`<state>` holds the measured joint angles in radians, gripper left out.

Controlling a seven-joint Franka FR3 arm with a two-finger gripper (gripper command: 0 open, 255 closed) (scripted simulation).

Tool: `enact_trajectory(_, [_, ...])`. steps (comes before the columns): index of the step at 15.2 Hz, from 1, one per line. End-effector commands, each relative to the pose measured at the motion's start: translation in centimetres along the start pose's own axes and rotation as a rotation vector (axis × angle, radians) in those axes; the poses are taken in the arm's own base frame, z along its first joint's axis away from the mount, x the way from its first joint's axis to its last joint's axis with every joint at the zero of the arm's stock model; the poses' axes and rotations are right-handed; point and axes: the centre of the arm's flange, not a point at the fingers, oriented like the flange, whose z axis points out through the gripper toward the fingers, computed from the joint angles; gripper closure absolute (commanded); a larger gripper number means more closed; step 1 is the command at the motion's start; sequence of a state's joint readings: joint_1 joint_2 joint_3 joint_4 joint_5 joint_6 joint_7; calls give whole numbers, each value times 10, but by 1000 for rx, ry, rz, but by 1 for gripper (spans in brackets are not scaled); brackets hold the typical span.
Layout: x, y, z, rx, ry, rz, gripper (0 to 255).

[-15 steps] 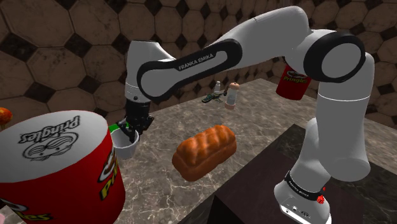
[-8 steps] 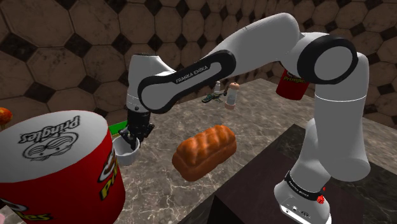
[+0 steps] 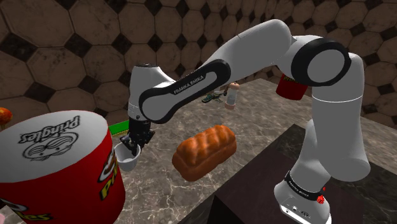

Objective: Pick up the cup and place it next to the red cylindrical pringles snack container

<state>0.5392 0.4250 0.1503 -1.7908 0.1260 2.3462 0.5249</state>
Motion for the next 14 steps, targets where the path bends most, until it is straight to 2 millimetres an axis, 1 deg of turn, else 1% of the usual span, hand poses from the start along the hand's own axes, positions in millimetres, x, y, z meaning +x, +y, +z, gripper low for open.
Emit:
enact_trajectory(1, [0,0,0,0,1,0,255])
enact_trajectory(5, [0,0,0,0,1,0,255])
enact_trajectory(6, [0,0,0,0,1,0,0])
enact_trajectory(11, [0,0,0,0,1,0,0])
enact_trajectory(14, [0,0,-39,0,1,0,0])
